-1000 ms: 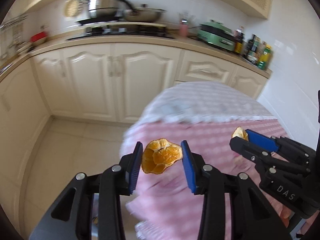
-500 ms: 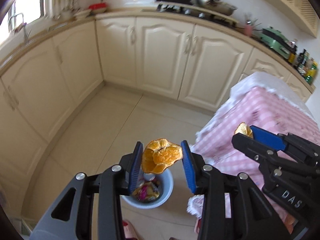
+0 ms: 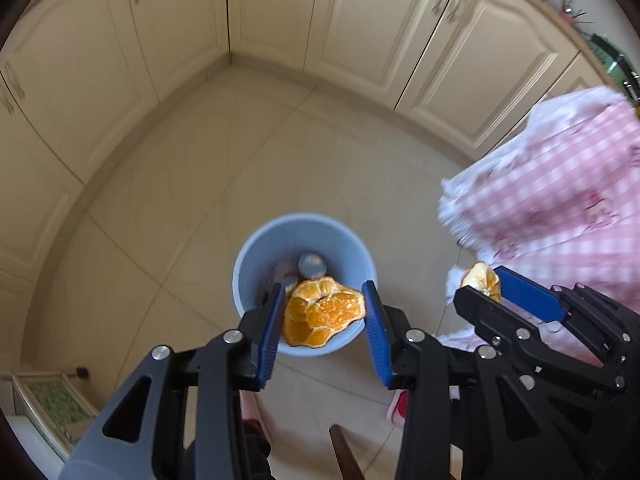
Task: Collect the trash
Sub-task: 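Carry both orange peels over the bin and open both tools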
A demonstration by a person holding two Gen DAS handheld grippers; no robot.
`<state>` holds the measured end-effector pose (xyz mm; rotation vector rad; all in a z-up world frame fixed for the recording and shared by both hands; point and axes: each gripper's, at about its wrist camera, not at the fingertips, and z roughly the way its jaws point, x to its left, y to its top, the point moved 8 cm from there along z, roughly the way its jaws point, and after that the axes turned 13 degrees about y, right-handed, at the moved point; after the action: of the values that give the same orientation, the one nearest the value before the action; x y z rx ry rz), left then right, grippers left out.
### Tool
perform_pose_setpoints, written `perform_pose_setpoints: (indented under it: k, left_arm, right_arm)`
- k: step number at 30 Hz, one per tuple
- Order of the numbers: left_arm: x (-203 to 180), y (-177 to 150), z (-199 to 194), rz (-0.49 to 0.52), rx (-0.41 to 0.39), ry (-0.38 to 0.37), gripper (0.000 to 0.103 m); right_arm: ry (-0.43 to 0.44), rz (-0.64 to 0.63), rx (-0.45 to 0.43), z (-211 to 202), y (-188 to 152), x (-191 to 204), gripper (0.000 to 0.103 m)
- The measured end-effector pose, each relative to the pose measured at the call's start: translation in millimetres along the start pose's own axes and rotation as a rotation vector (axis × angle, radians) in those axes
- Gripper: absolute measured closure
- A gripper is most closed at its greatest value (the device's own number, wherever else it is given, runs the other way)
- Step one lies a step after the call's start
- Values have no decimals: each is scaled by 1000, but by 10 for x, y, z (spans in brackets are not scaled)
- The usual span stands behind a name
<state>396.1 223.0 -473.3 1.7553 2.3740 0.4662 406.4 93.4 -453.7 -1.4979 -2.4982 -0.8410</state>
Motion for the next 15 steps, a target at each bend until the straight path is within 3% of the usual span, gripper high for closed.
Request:
perform_pose_setpoints:
  k: [8, 15]
  left_arm:
    - [-63, -157, 523, -6, 114, -12, 65]
    - [-166, -115, 624, -22, 141, -50, 64]
  right_arm:
    - [-5, 61, 69, 320, -178, -310, 69]
    - [3, 102, 84, 436, -207, -451, 69]
